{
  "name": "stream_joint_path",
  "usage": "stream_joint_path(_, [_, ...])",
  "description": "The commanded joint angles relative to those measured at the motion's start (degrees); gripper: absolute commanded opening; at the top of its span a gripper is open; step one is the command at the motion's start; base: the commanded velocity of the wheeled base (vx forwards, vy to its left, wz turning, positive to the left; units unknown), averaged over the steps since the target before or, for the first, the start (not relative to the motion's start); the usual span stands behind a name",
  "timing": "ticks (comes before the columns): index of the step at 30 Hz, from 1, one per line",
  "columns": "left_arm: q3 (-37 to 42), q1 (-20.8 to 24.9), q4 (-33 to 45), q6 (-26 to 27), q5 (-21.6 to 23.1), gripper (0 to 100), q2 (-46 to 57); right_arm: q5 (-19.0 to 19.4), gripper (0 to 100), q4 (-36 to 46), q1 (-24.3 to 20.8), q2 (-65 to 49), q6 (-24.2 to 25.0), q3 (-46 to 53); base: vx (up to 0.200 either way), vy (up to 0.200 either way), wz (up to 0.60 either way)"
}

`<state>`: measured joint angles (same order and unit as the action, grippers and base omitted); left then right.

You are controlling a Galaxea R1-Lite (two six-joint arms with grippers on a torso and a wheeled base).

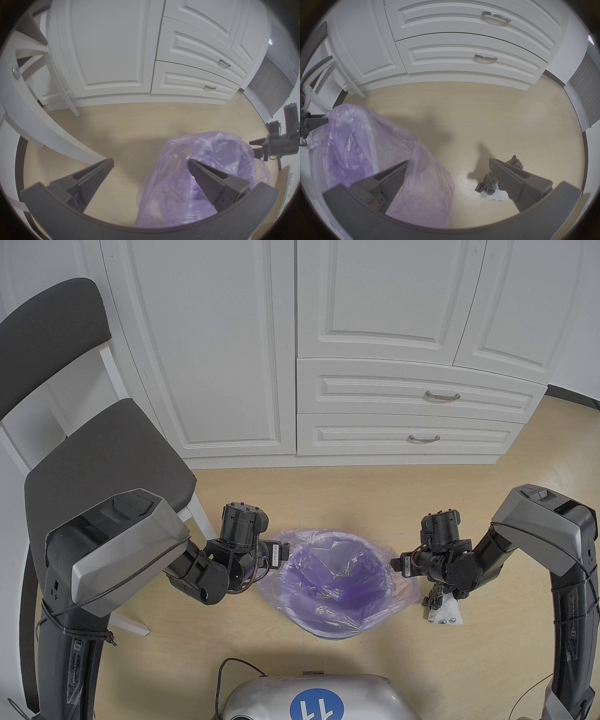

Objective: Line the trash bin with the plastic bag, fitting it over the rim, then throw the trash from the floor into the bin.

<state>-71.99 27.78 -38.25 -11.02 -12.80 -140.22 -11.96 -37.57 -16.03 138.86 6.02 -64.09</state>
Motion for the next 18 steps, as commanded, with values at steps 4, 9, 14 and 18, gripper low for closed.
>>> stream_joint_path(4, [-5.8, -4.1, 0.6, -0.1, -0.2, 100, -5.2, 0.2, 100, 1.6, 0.7, 0.2, -2.8, 1.2, 0.0, 0.0, 0.0])
stream_joint_path(9, [-7.9, -5.9, 0.6, -0.2, -0.2, 100, -7.4, 0.3, 100, 2.2, 1.3, 2.3, -2.9, 0.5, 0.0, 0.0, 0.0])
stream_joint_path(14, [-7.7, -5.9, 0.6, -0.2, -0.2, 100, -9.5, 0.3, 100, 2.2, 1.4, 4.4, -3.2, -0.2, 0.0, 0.0, 0.0])
stream_joint_path(18, [-6.9, -5.5, 1.2, -0.1, 0.0, 100, -9.5, 0.4, 100, 2.2, 1.3, 4.3, -3.4, 0.4, 0.0, 0.0, 0.0])
